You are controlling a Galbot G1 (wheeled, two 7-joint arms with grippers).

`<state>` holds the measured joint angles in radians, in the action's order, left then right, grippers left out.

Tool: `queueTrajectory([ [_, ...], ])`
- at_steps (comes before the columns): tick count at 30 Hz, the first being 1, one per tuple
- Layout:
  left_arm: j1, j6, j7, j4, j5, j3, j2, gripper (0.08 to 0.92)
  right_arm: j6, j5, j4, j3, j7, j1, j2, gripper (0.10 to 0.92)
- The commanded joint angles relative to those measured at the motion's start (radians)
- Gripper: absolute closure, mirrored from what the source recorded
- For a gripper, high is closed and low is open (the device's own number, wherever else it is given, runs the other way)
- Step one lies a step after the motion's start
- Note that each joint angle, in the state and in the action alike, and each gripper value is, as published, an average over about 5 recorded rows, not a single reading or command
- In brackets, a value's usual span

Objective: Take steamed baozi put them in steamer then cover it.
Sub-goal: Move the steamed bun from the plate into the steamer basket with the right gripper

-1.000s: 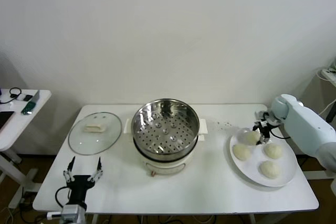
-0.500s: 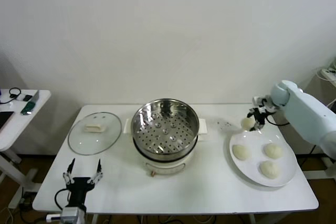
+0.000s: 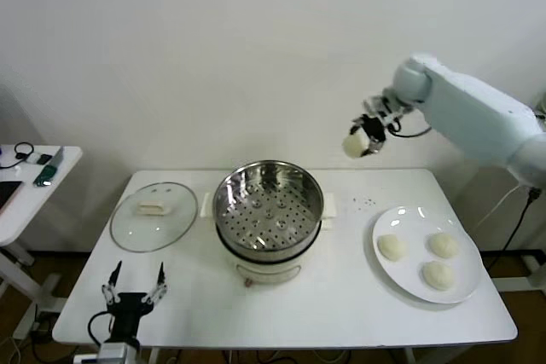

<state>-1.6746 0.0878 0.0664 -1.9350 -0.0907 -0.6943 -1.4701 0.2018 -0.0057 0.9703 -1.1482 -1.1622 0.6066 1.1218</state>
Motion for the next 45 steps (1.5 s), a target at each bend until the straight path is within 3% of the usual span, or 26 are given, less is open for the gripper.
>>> queueTrajectory([
  [1, -0.001, 0.002, 0.0, 0.002, 0.001, 0.001, 0.002, 0.177, 0.112, -0.067, 0.141, -0.126, -0.002, 0.141, 0.156, 0.349],
  [7, -0.001, -0.002, 0.0, 0.0, 0.001, 0.006, 0.011, 0.177, 0.225, -0.288, 0.164, -0.094, 0.024, 0.059, 0.242, 0.347],
  [14, 0.0, -0.005, 0.001, -0.001, 0.002, 0.011, 0.021, 0.177, 0.29, -0.437, 0.113, -0.072, 0.037, -0.068, 0.315, 0.347],
  [36, 0.008, -0.012, 0.003, 0.009, 0.007, 0.013, 0.024, 0.177, 0.304, -0.495, -0.007, -0.079, 0.046, -0.203, 0.359, 0.335],
  [45, 0.01, -0.022, 0.002, 0.001, 0.025, 0.013, 0.012, 0.177, 0.32, -0.517, -0.009, -0.063, 0.064, -0.216, 0.354, 0.207],
])
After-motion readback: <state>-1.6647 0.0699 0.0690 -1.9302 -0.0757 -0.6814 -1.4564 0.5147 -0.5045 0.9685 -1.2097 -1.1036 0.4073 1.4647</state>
